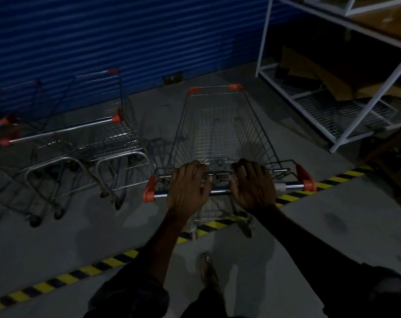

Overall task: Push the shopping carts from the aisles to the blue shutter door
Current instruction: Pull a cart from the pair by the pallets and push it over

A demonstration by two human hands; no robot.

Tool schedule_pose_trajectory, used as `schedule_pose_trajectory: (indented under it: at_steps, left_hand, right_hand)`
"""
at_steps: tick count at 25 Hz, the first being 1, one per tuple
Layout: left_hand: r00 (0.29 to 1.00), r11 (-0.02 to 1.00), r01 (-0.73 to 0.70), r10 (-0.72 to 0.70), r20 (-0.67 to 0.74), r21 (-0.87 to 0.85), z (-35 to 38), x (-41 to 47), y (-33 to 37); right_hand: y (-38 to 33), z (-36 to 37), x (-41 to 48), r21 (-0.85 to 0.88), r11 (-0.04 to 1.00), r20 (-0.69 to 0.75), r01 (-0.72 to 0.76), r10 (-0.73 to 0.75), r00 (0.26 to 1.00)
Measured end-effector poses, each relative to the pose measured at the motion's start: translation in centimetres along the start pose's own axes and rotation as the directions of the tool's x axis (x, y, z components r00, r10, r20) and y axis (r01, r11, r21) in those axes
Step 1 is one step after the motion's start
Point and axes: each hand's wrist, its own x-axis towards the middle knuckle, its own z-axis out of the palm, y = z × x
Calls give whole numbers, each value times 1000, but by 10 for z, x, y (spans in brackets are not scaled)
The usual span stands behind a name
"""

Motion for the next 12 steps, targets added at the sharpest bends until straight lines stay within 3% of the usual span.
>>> schedule_pose_trajectory:
  at_steps: [6, 12]
  left_hand:
    - [987, 990, -114, 123, -100, 87, 57, 65, -40]
    - [998, 991, -57, 54, 33, 122, 90, 136, -80]
  right_hand:
    - [17, 67, 66, 4, 998, -114, -64, 64, 991]
    - [33, 117, 140, -63, 997, -106, -43, 36, 994]
